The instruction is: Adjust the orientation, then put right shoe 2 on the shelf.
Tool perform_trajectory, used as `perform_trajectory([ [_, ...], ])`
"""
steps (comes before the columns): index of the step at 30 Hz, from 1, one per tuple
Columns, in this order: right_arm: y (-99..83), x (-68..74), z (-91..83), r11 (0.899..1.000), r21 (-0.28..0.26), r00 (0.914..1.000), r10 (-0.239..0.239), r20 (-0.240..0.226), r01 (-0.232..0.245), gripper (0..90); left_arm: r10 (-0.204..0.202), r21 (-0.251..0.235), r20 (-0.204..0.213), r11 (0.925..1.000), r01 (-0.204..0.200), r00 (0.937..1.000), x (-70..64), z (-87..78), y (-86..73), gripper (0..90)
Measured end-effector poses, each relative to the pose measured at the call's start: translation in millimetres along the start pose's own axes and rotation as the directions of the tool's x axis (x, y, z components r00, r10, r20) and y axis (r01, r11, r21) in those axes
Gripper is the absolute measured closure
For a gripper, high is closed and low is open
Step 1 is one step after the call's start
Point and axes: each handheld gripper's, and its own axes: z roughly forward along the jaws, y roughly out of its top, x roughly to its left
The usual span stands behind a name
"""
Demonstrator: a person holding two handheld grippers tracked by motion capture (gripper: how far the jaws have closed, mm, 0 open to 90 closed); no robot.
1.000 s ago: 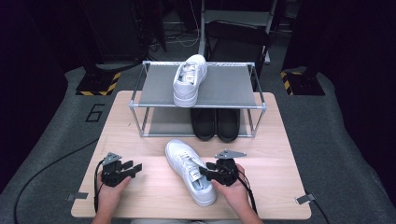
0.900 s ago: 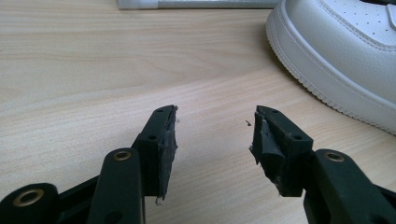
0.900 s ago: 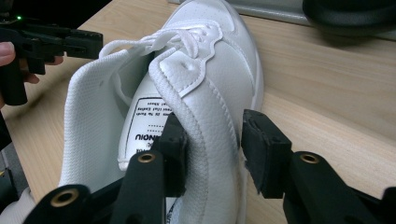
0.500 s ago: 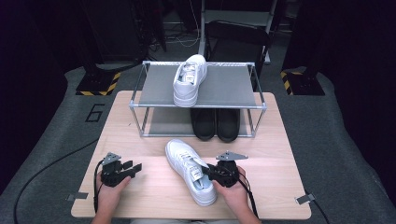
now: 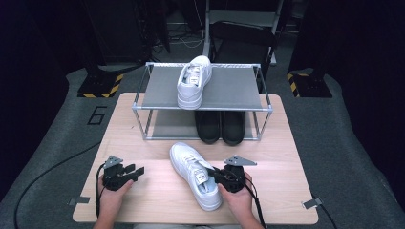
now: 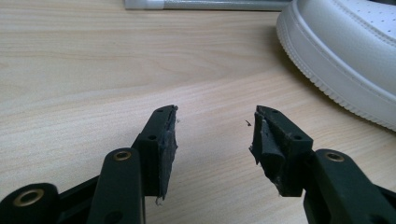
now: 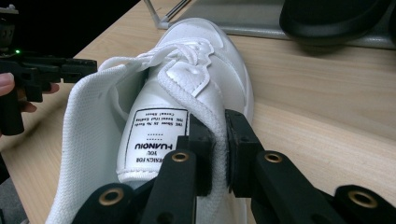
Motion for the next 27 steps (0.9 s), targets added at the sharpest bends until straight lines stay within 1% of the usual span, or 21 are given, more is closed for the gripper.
perform_trajectory([
  [3, 1.6, 1.2, -4.4, 1.0, -0.008, 0.9999, 0.015, -0.001, -0.015, 82.7, 0.0, 0.0, -0.001, 1.0, 0.0, 1.0, -0.3, 0.2, -0.1, 49.1],
  [5, 3.3, 0.0, -7.7, 1.0, -0.01, 0.9999, 0.01, -0.002, -0.01, 82.7, 0.002, -0.003, 0.0, 1.0, -0.002, 1.0, -0.2, 0.5, 0.2, 49.1],
  [6, 3.9, 0.5, -9.2, 1.0, -0.009, 0.9997, 0.023, -0.004, -0.023, 82.7, 0.002, -0.004, 0.0, 1.0, -0.002, 1.0, -0.2, 0.4, 0.2, 49.1],
  [7, 4.6, -0.5, -10.1, 1.0, -0.012, 0.9999, 0.013, -0.006, -0.013, 82.7, -0.001, 0.001, 0.0, 1.0, 0.001, 1.0, -0.4, 0.0, 0.0, 49.1],
  [9, 6.2, -0.3, -13.5, 1.0, -0.011, 0.9999, 0.014, -0.003, -0.014, 82.7, -0.001, -0.001, -0.001, 1.0, 0.001, 1.0, -0.2, 0.0, 0.0, 49.1],
  [10, 7.3, -0.8, -14.9, 1.0, -0.014, 1.0, 0.007, -0.002, -0.007, 82.7, 0.0, -0.001, -0.001, 1.0, 0.0, 1.0, -0.1, -0.1, 0.0, 49.1],
  [14, 10.8, -1.2, -20.8, 1.0, -0.019, 0.9999, 0.016, 0.0, -0.016, 82.7, -0.002, 0.002, 0.001, 1.0, 0.002, 1.0, 0.0, -0.6, 0.0, 49.1],
  [15, 11.8, -1.9, -22.0, 1.0, -0.022, 1.0, 0.008, 0.004, -0.007, 82.7, -0.001, 0.002, 0.001, 1.0, 0.001, 1.0, 0.2, -0.6, 0.2, 49.2],
  [19, 15.6, -2.3, -26.6, 1.0, -0.021, 0.9999, 0.01, 0.005, -0.009, 82.7, 0.0, 0.001, 0.003, 1.0, 0.0, 1.0, 0.2, -0.9, 0.1, 49.2],
  [20, 16.5, -2.9, -27.2, 1.0, -0.023, 1.0, 0.003, 0.004, -0.003, 82.6, -0.002, 0.0, 0.001, 1.0, 0.002, 1.0, 0.0, -1.1, 0.0, 49.2],
  [21, 17.3, -2.9, -28.1, 1.0, -0.023, 0.9999, 0.007, 0.008, -0.007, 82.6, 0.004, -0.006, 0.0, 1.0, -0.004, 1.0, 0.6, -0.9, 0.0, 49.2],
  [22, 18.2, -3.3, -29.0, 1.0, -0.027, 1.0, 0.006, 0.006, -0.006, 82.6, -0.005, -0.004, 0.001, 1.0, 0.005, 1.0, 0.2, -1.2, -0.2, 49.3],
  [26, 21.9, -3.9, -34.8, 1.0, -0.03, 1.0, 0.008, 0.004, -0.008, 82.6, -0.004, -0.002, 0.0, 1.0, 0.004, 1.0, 0.5, -1.4, -0.4, 49.2],
  [27, 23.1, -4.8, -36.5, 1.0, -0.032, 1.0, 0.0, 0.008, 0.0, 82.7, -0.004, -0.002, 0.0, 1.0, 0.004, 1.0, 0.4, -1.4, -0.4, 49.2],
])
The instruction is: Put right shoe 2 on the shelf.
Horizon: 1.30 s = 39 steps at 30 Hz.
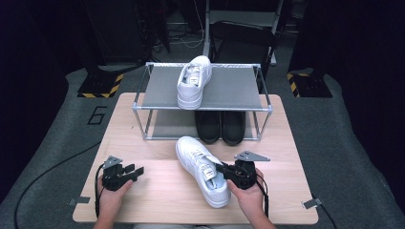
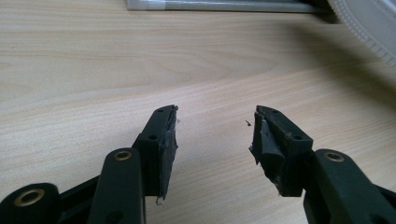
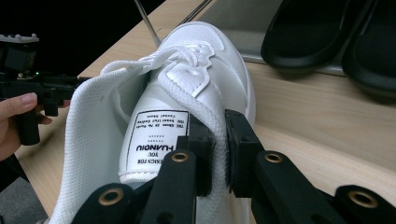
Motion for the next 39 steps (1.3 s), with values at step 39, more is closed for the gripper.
perform_trajectory([
  [39, 64.9, -27.2, -109.8, 0.996, -0.092, 0.9994, 0.007, 0.033, -0.004, 82.7, -0.005, 0.006, -0.004, 1.0, 0.005, 1.0, 0.4, 0.3, 0.0, 49.4],
])
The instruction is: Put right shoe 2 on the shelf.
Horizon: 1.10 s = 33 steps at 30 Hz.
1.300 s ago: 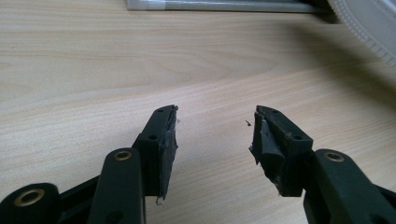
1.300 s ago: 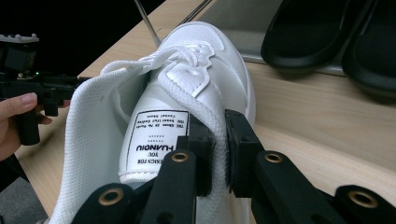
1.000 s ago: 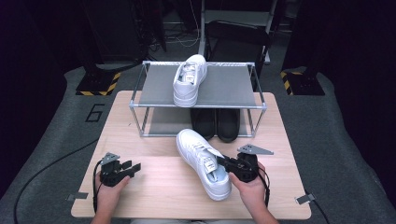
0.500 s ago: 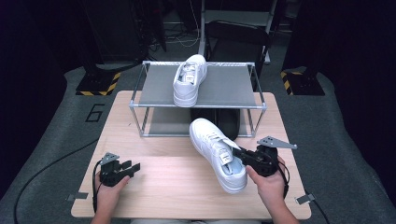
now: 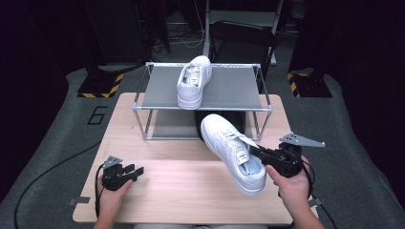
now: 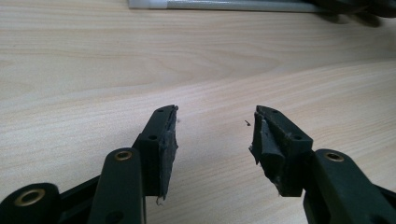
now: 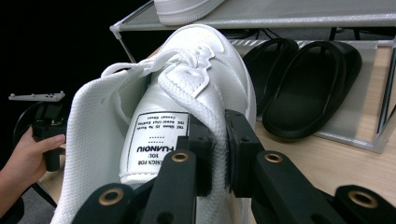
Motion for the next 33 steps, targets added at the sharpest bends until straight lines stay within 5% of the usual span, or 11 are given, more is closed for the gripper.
perform_trajectory([
  [19, 21.9, -3.8, -15.9, 1.0, -0.026, 0.9999, 0.014, -0.004, -0.014, 82.6, -0.001, -0.004, -0.003, 1.0, 0.001, 1.0, 0.1, 0.0, -0.2, 49.5],
  [33, 48.0, -12.2, -11.6, 0.999, -0.043, 0.999, 0.006, 0.045, -0.004, 82.6, 0.003, 0.004, -0.001, 1.0, -0.003, 1.0, 0.6, 0.0, -0.1, 49.5],
])
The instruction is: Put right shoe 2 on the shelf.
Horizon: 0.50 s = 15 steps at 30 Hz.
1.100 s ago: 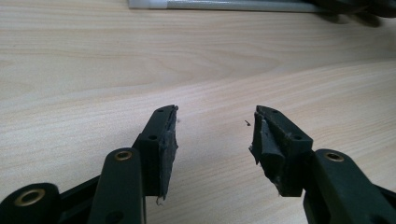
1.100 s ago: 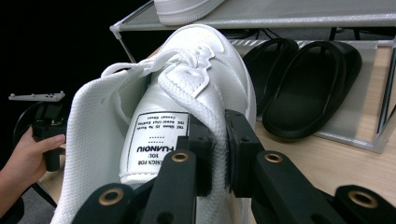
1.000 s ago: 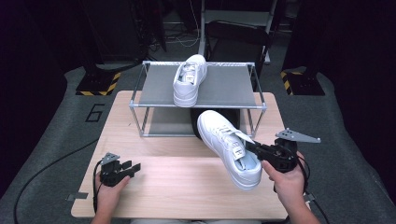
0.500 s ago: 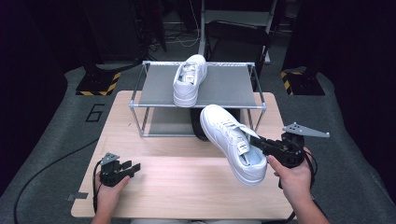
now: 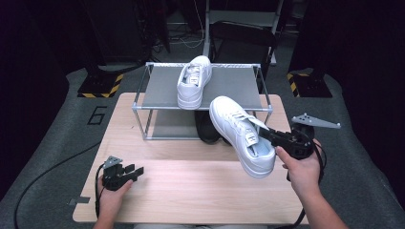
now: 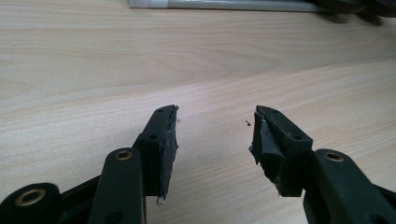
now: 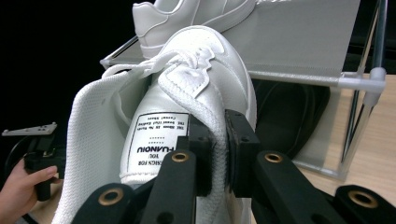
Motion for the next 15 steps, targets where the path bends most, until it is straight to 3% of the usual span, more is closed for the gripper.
perform_trajectory([
  [15, 38.9, -17.1, 35.1, 1.0, -0.014, 0.9962, 0.025, 0.083, -0.024, 82.6, -0.002, -0.008, 0.0, 1.0, 0.002, 1.0, 2.1, 0.7, 0.1, 49.5],
])
